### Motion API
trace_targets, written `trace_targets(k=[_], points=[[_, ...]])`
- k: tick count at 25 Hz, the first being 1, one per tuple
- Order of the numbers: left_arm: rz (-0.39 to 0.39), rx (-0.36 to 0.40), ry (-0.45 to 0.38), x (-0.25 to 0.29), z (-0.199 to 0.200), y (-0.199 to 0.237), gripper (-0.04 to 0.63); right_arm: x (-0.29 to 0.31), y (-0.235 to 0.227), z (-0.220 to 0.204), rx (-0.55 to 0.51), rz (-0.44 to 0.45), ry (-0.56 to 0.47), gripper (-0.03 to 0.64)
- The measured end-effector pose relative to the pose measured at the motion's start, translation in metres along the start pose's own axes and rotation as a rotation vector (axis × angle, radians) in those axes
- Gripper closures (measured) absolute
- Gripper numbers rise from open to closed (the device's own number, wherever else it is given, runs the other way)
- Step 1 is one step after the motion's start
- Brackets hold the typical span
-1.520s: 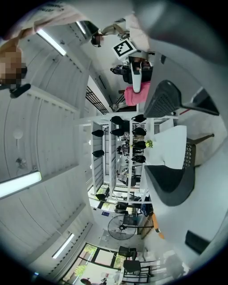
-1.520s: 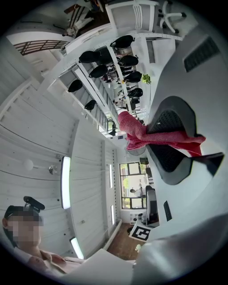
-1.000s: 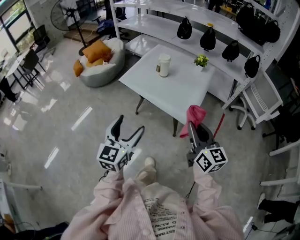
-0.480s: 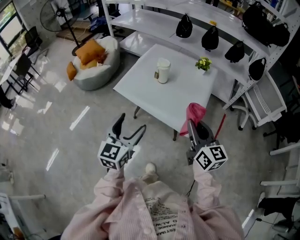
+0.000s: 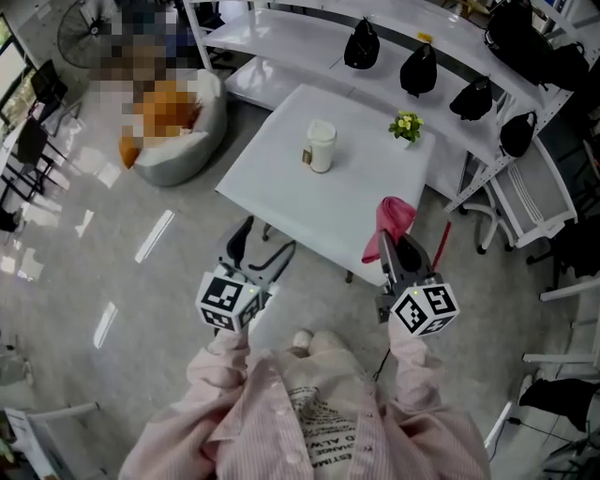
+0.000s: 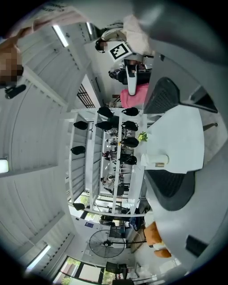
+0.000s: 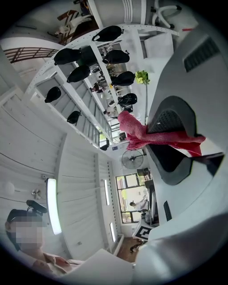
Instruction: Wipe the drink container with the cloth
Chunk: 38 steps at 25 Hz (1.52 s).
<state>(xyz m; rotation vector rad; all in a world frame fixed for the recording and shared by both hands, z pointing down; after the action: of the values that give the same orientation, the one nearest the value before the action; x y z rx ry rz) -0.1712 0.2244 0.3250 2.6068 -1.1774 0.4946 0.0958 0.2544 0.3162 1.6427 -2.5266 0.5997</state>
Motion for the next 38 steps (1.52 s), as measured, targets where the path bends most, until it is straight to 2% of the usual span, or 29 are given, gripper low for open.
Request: trace_targets(k=[11,18,28,38], points=[[-0.032,-0.014,0.042,0.055,0.003,0.035,0.232,0.054,-0.035,0.010,0.013,-0.027,0.030,0.572],[-0.037,-0.022,0.060,0.106,0.023,0.071,0.230,0.108,-0.067,0.033,0.020,-0.029,0.045,0.572],[-0.055,0.016,0.144,0.192,0.044,0.105,0.221,0.176,-0.111,0.066,-0.005,-0.008,0.092,0.572],[-0.083,-0.001,0.218,0.263,0.046,0.130,0.215,0.235,-0.149,0.086,-0.029,0.007,0.121,0.572]])
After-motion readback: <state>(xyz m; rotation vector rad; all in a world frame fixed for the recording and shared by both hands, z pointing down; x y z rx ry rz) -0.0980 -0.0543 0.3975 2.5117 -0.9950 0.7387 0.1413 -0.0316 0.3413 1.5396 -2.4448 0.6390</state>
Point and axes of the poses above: the fingertips, and each gripper's own axes: x forward along the fingers, y to its left, z out of its top, the point moved 5 cm from there along -x, backward along the fingers, and after that the axes turned 13 degrees about y, right-handed, at the moved point
